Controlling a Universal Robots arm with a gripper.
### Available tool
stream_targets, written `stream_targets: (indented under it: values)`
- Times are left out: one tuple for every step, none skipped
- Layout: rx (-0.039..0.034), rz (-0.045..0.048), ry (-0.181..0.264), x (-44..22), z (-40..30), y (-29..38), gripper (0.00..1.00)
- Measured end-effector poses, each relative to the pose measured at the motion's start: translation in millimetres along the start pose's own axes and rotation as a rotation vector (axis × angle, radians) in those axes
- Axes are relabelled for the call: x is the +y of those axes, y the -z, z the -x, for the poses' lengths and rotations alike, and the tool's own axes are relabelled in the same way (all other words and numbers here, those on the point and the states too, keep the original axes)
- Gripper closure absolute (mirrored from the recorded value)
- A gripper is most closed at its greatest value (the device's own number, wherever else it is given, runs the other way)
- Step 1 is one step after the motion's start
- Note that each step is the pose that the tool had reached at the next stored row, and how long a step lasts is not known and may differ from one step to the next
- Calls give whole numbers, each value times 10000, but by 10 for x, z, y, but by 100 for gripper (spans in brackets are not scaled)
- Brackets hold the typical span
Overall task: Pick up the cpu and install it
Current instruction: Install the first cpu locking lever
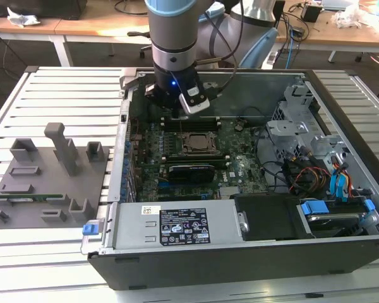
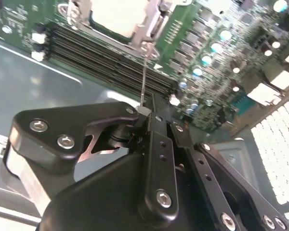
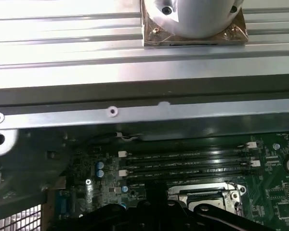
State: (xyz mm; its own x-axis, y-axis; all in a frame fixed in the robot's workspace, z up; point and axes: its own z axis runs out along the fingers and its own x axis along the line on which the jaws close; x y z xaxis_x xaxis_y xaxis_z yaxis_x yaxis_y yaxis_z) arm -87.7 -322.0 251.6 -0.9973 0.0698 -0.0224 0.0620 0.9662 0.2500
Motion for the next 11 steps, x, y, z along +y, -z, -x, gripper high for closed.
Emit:
stream_targets:
  values:
    - [-1,1,-2,2,45,-6,89]
    - [-1,0,-4,3,80,-10,89]
    - [-1,1,-1,7,156,-18,89]
    - [-2,1,-3,8,192,-22,89]
    - [-1,2,-1,10,223,-25,89]
    - [0,1,0,11,251,-27,89]
    - [1,0,0,11,256,-27,89]
    - [-1,1,-2,11,256,-27,89]
    - [-1,1,-3,11,256,-27,89]
    - [-1,1,-3,12,257,-27,89]
    - [-2,1,-3,12,257,-27,89]
